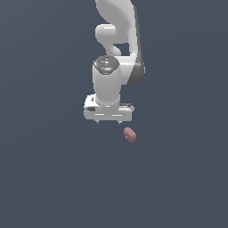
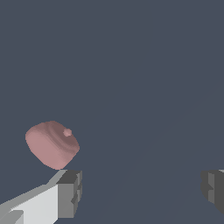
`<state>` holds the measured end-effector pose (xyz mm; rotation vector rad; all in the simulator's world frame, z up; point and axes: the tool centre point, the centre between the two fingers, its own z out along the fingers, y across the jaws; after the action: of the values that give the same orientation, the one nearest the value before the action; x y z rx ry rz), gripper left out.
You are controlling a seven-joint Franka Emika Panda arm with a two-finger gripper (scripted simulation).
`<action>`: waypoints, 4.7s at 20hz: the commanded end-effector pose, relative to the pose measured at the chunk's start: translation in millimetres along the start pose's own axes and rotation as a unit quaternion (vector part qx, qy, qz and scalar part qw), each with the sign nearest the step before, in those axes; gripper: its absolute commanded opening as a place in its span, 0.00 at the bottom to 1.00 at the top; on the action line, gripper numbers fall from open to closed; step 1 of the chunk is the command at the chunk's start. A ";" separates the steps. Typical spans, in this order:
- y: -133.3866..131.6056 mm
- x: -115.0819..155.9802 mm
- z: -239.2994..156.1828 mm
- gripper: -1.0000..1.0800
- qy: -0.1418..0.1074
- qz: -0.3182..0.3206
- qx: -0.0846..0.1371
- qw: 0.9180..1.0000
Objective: Pick up the object and move it to a goal position.
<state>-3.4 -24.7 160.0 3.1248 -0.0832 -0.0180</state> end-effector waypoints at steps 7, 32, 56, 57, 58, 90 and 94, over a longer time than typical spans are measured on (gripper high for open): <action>-5.0 -7.1 10.5 0.96 -0.017 -0.018 -0.007 1.000; -49.5 -5.6 33.6 0.96 -0.013 -0.172 -0.004 0.985; -111.7 -5.6 59.0 0.96 0.008 -0.367 0.005 0.930; -111.6 -5.6 61.0 0.96 0.008 -0.367 0.005 0.930; -111.9 -5.7 63.6 0.96 0.008 -0.367 0.005 0.930; -112.3 -6.3 88.2 0.00 0.008 -0.369 0.005 0.929; -112.0 -7.9 64.2 0.00 0.008 -0.370 0.005 0.929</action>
<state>-5.9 86.3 84.0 2.9491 1.0821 -0.0012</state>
